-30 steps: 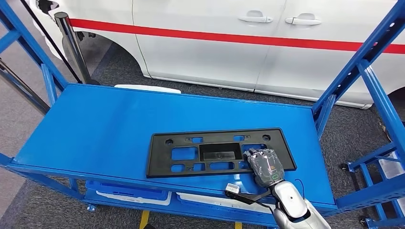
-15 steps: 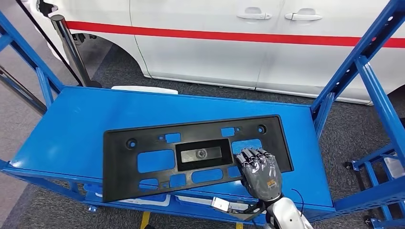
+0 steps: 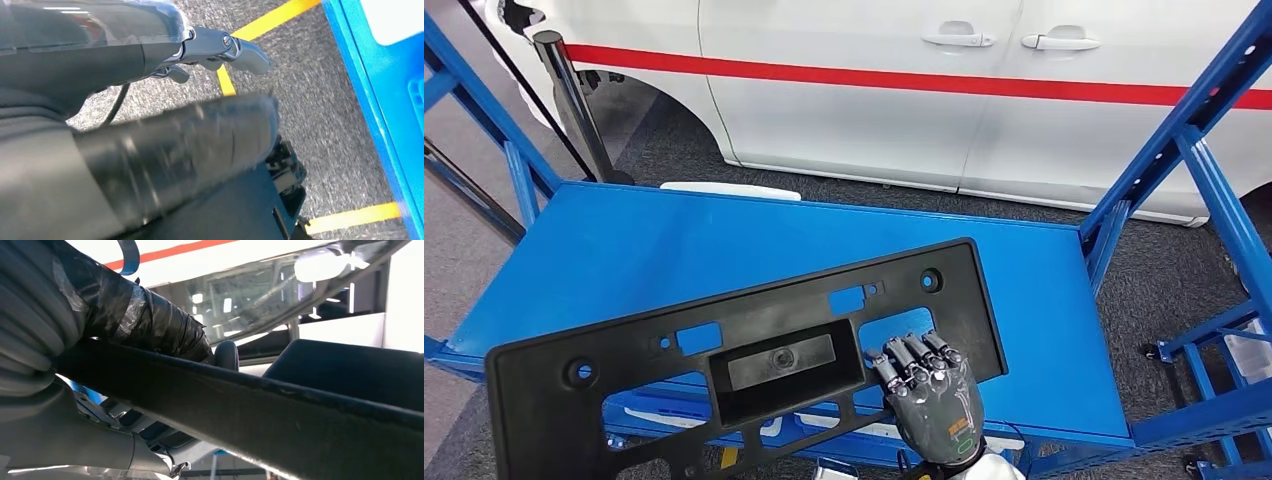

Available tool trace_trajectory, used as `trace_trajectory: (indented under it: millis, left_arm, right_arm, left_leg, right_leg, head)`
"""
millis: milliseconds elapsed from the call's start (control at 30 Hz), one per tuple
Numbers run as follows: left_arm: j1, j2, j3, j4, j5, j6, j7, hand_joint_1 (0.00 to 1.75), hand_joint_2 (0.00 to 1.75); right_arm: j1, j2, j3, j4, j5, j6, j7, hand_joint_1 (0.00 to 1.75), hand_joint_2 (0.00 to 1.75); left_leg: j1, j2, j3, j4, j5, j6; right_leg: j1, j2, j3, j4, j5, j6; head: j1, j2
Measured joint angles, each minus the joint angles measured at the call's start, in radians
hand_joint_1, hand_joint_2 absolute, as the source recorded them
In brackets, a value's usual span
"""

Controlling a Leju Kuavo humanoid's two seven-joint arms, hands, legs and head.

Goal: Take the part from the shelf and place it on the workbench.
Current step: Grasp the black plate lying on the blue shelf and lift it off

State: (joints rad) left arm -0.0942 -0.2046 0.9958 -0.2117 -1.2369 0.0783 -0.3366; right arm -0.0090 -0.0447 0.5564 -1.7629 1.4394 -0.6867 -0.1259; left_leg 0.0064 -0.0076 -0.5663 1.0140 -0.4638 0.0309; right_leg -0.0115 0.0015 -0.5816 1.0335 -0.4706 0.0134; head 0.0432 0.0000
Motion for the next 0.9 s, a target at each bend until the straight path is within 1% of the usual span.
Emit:
trace_trajectory:
  millis: [33, 67, 133, 167, 200, 233, 267, 300, 333, 367, 400, 433, 500, 533, 567, 600, 633, 667, 700, 733, 767, 800, 833, 867, 900]
  left_arm:
    - [0.000, 0.000, 0.001, 0.000, 0.001, 0.000, 0.000, 0.00, 1.75]
    - [-0.001, 0.000, 0.002, 0.000, 0.001, -0.001, -0.001, 0.00, 1.75]
    - [0.000, 0.000, 0.004, 0.000, 0.003, -0.007, -0.002, 0.00, 1.75]
    - [0.002, 0.001, 0.004, 0.000, 0.004, -0.011, -0.002, 0.00, 1.75]
    - [0.003, 0.001, 0.005, 0.000, 0.005, -0.015, -0.002, 0.00, 1.75]
    - [0.004, 0.001, 0.005, 0.000, 0.006, -0.018, -0.002, 0.00, 1.75]
    - [0.005, 0.001, 0.005, 0.000, 0.007, -0.017, -0.003, 0.00, 1.75]
    - [0.005, 0.001, 0.005, 0.000, 0.007, -0.014, -0.003, 0.00, 1.75]
    - [0.005, 0.001, 0.006, 0.000, 0.007, -0.010, -0.002, 0.00, 1.75]
    - [0.005, 0.001, 0.006, 0.000, 0.007, -0.002, -0.001, 0.00, 1.75]
    - [0.005, 0.001, 0.006, 0.000, 0.006, 0.008, 0.003, 0.00, 1.75]
    - [0.005, 0.001, 0.007, 0.000, 0.004, 0.021, 0.010, 0.00, 1.75]
    - [0.005, 0.001, 0.007, 0.000, -0.002, 0.060, 0.030, 0.00, 1.75]
    - [0.005, 0.001, 0.007, 0.000, -0.005, 0.079, 0.039, 0.00, 1.75]
    - [0.005, 0.001, 0.007, 0.000, -0.007, 0.095, 0.046, 0.00, 1.75]
    - [0.005, 0.000, 0.007, 0.000, -0.009, 0.107, 0.051, 0.00, 1.75]
    - [0.005, 0.000, 0.007, 0.000, -0.010, 0.115, 0.054, 0.00, 1.75]
    - [0.005, 0.000, 0.008, 0.000, -0.011, 0.120, 0.057, 0.00, 1.75]
    - [0.006, 0.000, 0.008, 0.000, -0.011, 0.125, 0.060, 0.00, 1.75]
    - [0.007, 0.000, 0.008, 0.000, -0.012, 0.130, 0.064, 0.00, 1.75]
    - [0.007, 0.000, 0.008, 0.000, -0.014, 0.136, 0.068, 0.00, 1.75]
    - [0.007, 0.000, 0.008, 0.000, -0.016, 0.141, 0.072, 0.00, 1.75]
    - [0.007, 0.000, 0.008, 0.000, -0.018, 0.145, 0.075, 0.00, 1.75]
    - [0.006, 0.000, 0.008, 0.000, -0.020, 0.148, 0.077, 0.00, 1.75]
    - [0.005, 0.000, 0.008, 0.000, -0.021, 0.149, 0.079, 0.00, 1.75]
  right_arm:
    - [0.002, 0.002, 0.003, -0.003, 0.003, 0.000, 0.001, 1.75, 1.75]
    - [0.003, 0.003, 0.005, -0.006, 0.007, 0.000, 0.004, 1.75, 1.75]
    - [0.007, 0.004, 0.010, -0.012, 0.017, -0.001, 0.011, 1.75, 1.75]
    - [0.010, 0.005, 0.014, -0.014, 0.022, -0.001, 0.015, 1.75, 1.75]
    - [0.012, 0.005, 0.018, -0.014, 0.025, -0.001, 0.018, 1.75, 1.75]
    - [0.013, 0.005, 0.022, -0.014, 0.028, -0.001, 0.022, 1.75, 1.75]
    - [0.013, 0.005, 0.025, -0.014, 0.028, -0.001, 0.025, 1.75, 1.75]
    - [0.013, 0.005, 0.028, -0.014, 0.027, -0.001, 0.029, 1.75, 1.75]
    - [0.013, 0.005, 0.030, -0.015, 0.026, -0.001, 0.031, 1.75, 1.75]
    - [0.012, 0.006, 0.032, -0.015, 0.023, -0.001, 0.033, 1.75, 1.75]
    - [0.012, 0.007, 0.033, -0.015, 0.020, -0.001, 0.036, 1.75, 1.75]
    - [0.013, 0.008, 0.034, -0.015, 0.015, -0.001, 0.039, 1.75, 1.75]
    - [0.014, 0.010, 0.036, -0.015, 0.006, -0.001, 0.046, 1.75, 1.75]
    - [0.014, 0.011, 0.036, -0.015, 0.000, -0.001, 0.047, 1.75, 1.75]
    - [0.014, 0.012, 0.036, -0.015, -0.005, -0.001, 0.048, 1.75, 1.75]
    - [0.014, 0.013, 0.036, -0.015, -0.008, -0.001, 0.048, 1.75, 1.75]
    - [0.015, 0.014, 0.036, -0.015, -0.011, -0.001, 0.048, 1.75, 1.75]
    - [0.015, 0.015, 0.036, -0.014, -0.014, -0.001, 0.048, 1.75, 1.75]
    - [0.017, 0.016, 0.036, -0.013, -0.017, -0.001, 0.047, 1.75, 1.75]
    - [0.018, 0.016, 0.036, -0.012, -0.021, -0.001, 0.046, 1.75, 1.75]
    - [0.020, 0.016, 0.036, -0.010, -0.026, -0.001, 0.044, 1.75, 1.75]
    - [0.021, 0.017, 0.036, -0.009, -0.031, -0.001, 0.042, 1.75, 1.75]
    - [0.022, 0.018, 0.036, -0.007, -0.036, -0.001, 0.040, 1.75, 1.75]
    - [0.022, 0.018, 0.036, -0.006, -0.041, -0.001, 0.038, 1.75, 1.75]
    - [0.022, 0.019, 0.036, -0.005, -0.045, -0.001, 0.036, 1.75, 1.75]
  left_leg:
    - [0.002, 0.000, 0.001, -0.004, 0.003, 0.005]
    - [0.002, 0.001, 0.002, -0.006, 0.005, 0.010]
    - [0.002, 0.003, 0.002, -0.007, 0.005, 0.016]
    - [0.001, 0.003, 0.002, -0.006, 0.005, 0.018]
    - [0.000, 0.004, 0.001, -0.005, 0.004, 0.019]
    - [0.000, 0.003, 0.001, -0.003, 0.003, 0.018]
    - [0.000, 0.002, 0.002, 0.000, 0.002, 0.017]
    - [-0.001, 0.001, 0.002, 0.002, 0.000, 0.015]
    - [-0.003, 0.000, 0.001, 0.005, -0.002, 0.012]
    - [-0.004, 0.000, 0.000, 0.007, -0.004, 0.008]
    - [-0.005, 0.000, -0.002, 0.008, -0.004, 0.003]
    - [-0.006, 0.000, -0.003, 0.008, -0.005, -0.001]
    - [-0.004, 0.001, -0.002, 0.010, -0.008, -0.012]
    - [-0.003, 0.001, -0.007, 0.024, -0.020, -0.017]
    - [-0.002, 0.001, -0.020, 0.056, -0.042, -0.023]
    - [0.000, 0.002, -0.044, 0.108, -0.073, -0.027]
    - [0.002, 0.002, -0.075, 0.175, -0.107, -0.031]
    - [0.003, 0.002, -0.104, 0.238, -0.133, -0.035]
    - [0.004, 0.002, -0.124, 0.280, -0.142, -0.037]
    - [0.005, 0.002, -0.128, 0.285, -0.131, -0.038]
    - [0.006, 0.002, -0.112, 0.251, -0.103, -0.039]
    - [0.007, 0.002, -0.083, 0.187, -0.065, -0.037]
    - [0.006, 0.002, -0.050, 0.117, -0.034, -0.035]
    - [0.005, 0.002, -0.023, 0.060, -0.013, -0.030]
    - [0.003, 0.001, -0.008, 0.026, -0.005, -0.026]
  right_leg:
    - [-0.001, 0.000, -0.008, 0.020, -0.015, 0.005]
    - [-0.002, -0.001, -0.028, 0.066, -0.043, 0.008]
    - [-0.003, -0.001, -0.090, 0.200, -0.111, 0.014]
    - [-0.003, -0.001, -0.117, 0.256, -0.130, 0.015]
    - [-0.003, -0.001, -0.127, 0.277, -0.128, 0.014]
    - [-0.003, -0.001, -0.116, 0.256, -0.106, 0.012]
    - [-0.002, -0.001, -0.088, 0.199, -0.070, 0.009]
    - [-0.002, -0.001, -0.053, 0.128, -0.040, 0.004]
    - [0.001, -0.001, -0.021, 0.063, -0.017, -0.001]
    - [0.003, -0.001, -0.002, 0.022, -0.007, -0.005]
    - [0.006, 0.000, 0.005, 0.004, -0.008, -0.009]
    - [0.008, 0.001, 0.004, 0.001, -0.008, -0.012]
    - [0.005, 0.002, 0.006, -0.003, -0.004, -0.021]
    - [0.003, 0.001, 0.008, -0.007, -0.002, -0.027]
    - [0.001, 0.000, 0.010, -0.011, 0.000, -0.033]
    - [0.000, -0.002, 0.011, -0.012, 0.001, -0.037]
    - [0.000, -0.002, 0.010, -0.012, 0.001, -0.039]
    - [0.001, -0.003, 0.009, -0.011, 0.001, -0.040]
    - [0.001, -0.003, 0.009, -0.011, 0.000, -0.041]
    - [0.001, -0.003, 0.009, -0.010, 0.000, -0.041]
    - [0.001, -0.002, 0.010, -0.009, -0.001, -0.040]
    - [0.000, -0.001, 0.012, -0.008, -0.002, -0.039]
    - [0.001, -0.001, 0.013, -0.006, -0.004, -0.036]
    - [0.003, 0.000, 0.012, -0.004, -0.006, -0.032]
    - [0.005, 0.000, 0.011, -0.002, -0.006, -0.027]
  head:
    - [0.000, 0.000]
    - [0.000, 0.000]
    - [0.001, 0.000]
    - [0.001, 0.000]
    - [0.001, 0.000]
    - [0.001, 0.000]
    - [0.001, 0.000]
    - [0.001, 0.000]
    - [0.001, 0.000]
    - [0.001, 0.000]
    - [0.001, 0.000]
    - [0.000, 0.000]
    - [0.000, 0.000]
    - [0.000, 0.000]
    - [0.000, 0.000]
    - [-0.001, 0.000]
    - [-0.001, 0.000]
    - [-0.001, 0.000]
    - [-0.001, 0.000]
    - [-0.001, 0.000]
    - [-0.001, 0.000]
    - [-0.001, 0.000]
    - [-0.001, 0.000]
    - [-0.001, 0.000]
    - [-0.001, 0.000]
